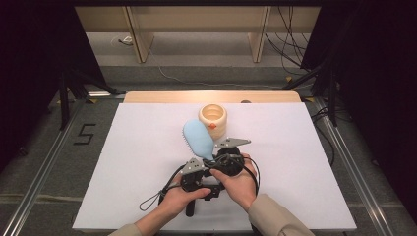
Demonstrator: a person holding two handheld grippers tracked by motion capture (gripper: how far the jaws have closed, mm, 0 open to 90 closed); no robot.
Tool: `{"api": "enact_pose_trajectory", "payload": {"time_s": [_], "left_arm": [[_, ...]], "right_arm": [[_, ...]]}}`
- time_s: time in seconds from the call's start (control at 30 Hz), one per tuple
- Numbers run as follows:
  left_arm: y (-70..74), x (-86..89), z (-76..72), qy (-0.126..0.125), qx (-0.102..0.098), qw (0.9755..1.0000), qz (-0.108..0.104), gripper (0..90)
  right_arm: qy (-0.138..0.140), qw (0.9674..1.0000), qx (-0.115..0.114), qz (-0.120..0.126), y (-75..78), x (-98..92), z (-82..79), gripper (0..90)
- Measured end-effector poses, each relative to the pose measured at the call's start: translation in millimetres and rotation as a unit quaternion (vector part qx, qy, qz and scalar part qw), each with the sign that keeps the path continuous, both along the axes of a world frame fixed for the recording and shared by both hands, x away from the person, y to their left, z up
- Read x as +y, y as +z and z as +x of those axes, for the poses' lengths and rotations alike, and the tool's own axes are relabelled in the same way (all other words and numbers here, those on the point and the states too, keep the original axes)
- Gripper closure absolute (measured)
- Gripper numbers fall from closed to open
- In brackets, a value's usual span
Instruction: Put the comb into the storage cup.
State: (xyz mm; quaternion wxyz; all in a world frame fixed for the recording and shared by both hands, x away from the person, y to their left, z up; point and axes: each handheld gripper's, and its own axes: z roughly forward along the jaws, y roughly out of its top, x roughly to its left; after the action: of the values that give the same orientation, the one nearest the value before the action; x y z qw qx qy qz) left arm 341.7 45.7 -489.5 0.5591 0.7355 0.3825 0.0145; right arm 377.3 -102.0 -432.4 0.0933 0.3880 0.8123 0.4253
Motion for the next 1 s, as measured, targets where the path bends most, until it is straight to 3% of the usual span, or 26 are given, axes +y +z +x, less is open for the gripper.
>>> {"api": "enact_pose_trajectory", "payload": {"time_s": [0.53,0.7,0.83,1.0], "left_arm": [[-2.8,0.2,0.2,0.005,0.012,0.9999,-0.011,33.5],[-3.6,0.2,-0.4,0.005,0.018,0.9997,-0.016,40.5],[-4.0,1.4,-0.5,0.015,0.027,0.9992,-0.024,51.5],[-5.2,3.9,0.6,0.025,0.041,0.9983,-0.033,55.6]], "right_arm": [[0.001,1.0000,0.001,-0.001,-1.5,0.3,0.3,70.2],[0.001,1.0000,0.002,-0.001,-1.8,0.4,0.5,70.3],[0.003,1.0000,0.003,-0.001,-2.4,0.7,0.5,70.3],[0.004,1.0000,0.003,0.000,-2.3,0.9,0.4,70.3]]}}
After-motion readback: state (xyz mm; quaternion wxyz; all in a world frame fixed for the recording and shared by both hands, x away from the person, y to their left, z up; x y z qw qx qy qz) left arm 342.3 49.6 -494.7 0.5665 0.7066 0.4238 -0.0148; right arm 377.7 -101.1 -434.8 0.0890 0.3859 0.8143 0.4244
